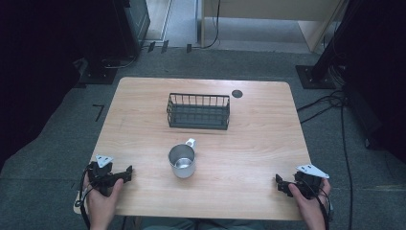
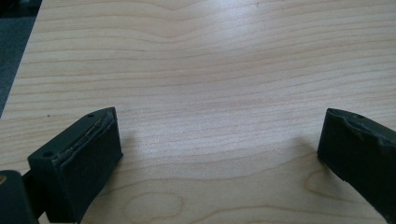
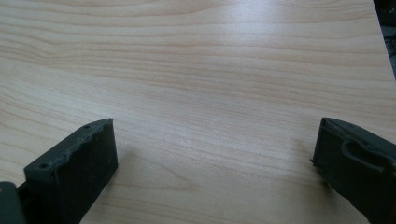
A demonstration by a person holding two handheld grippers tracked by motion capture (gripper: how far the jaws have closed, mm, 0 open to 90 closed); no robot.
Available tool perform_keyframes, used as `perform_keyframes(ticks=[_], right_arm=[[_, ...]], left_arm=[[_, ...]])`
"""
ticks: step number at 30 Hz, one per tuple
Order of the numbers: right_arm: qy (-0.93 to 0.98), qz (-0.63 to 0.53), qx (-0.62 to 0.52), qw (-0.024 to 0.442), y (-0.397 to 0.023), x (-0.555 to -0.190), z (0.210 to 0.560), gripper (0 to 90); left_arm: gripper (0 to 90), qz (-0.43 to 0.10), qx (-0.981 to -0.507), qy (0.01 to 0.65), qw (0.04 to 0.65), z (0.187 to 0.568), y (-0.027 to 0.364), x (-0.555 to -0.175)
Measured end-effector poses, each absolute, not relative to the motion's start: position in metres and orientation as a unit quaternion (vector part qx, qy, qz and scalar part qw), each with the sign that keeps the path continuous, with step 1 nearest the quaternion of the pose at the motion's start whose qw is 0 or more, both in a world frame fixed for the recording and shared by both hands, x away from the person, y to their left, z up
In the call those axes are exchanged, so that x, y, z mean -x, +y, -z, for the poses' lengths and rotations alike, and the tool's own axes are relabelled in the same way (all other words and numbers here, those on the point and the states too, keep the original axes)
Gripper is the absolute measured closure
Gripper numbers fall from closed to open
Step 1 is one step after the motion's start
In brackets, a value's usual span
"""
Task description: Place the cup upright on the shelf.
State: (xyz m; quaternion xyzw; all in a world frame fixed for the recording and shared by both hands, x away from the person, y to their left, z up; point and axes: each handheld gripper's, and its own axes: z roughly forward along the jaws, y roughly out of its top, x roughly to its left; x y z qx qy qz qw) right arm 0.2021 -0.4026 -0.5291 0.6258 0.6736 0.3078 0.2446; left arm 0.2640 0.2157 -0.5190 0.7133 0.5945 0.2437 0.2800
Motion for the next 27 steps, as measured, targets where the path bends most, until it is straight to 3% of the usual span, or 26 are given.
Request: perform_keyframes(ticks=[17, 27], right_arm=[[0.675, -0.381, -0.585, 0.238, -0.363, -0.208, 0.486, 0.0], [0.699, -0.408, -0.542, 0.223, -0.319, -0.216, 0.47, 0.0]], left_arm=[[0.0, -0.244, -0.713, 0.594, 0.28, 0.519, 0.216, -0.264], [0.0, -0.244, -0.713, 0.595, 0.28, 0.519, 0.216, -0.264]])
